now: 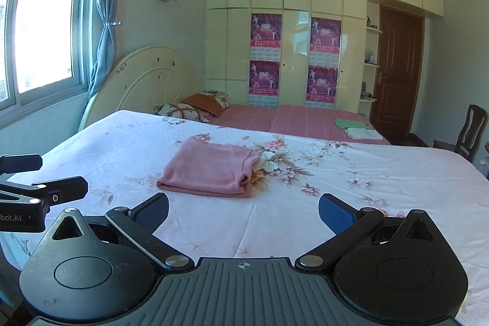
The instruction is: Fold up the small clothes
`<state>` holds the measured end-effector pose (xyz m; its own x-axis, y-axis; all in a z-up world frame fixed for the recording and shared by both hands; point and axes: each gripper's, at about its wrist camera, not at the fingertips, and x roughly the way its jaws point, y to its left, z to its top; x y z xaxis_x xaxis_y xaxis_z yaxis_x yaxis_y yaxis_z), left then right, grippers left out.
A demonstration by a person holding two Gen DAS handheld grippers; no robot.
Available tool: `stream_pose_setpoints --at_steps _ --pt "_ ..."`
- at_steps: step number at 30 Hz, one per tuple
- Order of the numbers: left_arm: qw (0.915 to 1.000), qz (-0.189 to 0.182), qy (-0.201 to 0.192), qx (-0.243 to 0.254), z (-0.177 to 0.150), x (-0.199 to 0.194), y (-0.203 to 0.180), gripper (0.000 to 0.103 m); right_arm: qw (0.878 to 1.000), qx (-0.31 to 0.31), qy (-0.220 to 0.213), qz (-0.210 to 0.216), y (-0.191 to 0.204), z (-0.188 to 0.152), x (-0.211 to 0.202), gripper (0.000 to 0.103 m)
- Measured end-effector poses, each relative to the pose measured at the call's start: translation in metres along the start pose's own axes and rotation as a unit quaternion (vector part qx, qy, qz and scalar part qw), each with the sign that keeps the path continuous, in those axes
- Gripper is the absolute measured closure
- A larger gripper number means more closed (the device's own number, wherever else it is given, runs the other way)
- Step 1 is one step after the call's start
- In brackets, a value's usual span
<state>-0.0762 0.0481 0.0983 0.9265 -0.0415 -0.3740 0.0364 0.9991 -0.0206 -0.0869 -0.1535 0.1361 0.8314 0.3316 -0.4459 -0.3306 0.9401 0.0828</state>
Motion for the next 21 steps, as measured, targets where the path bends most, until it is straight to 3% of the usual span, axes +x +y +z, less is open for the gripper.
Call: stream_pose_setpoints --at_steps 21 --pt "0.9997 0.009 -0.021 -0.012 0.0 0.002 0.014 0.002 1.0 -0.005 0.002 0.009 0.001 0.0 0.01 0.0"
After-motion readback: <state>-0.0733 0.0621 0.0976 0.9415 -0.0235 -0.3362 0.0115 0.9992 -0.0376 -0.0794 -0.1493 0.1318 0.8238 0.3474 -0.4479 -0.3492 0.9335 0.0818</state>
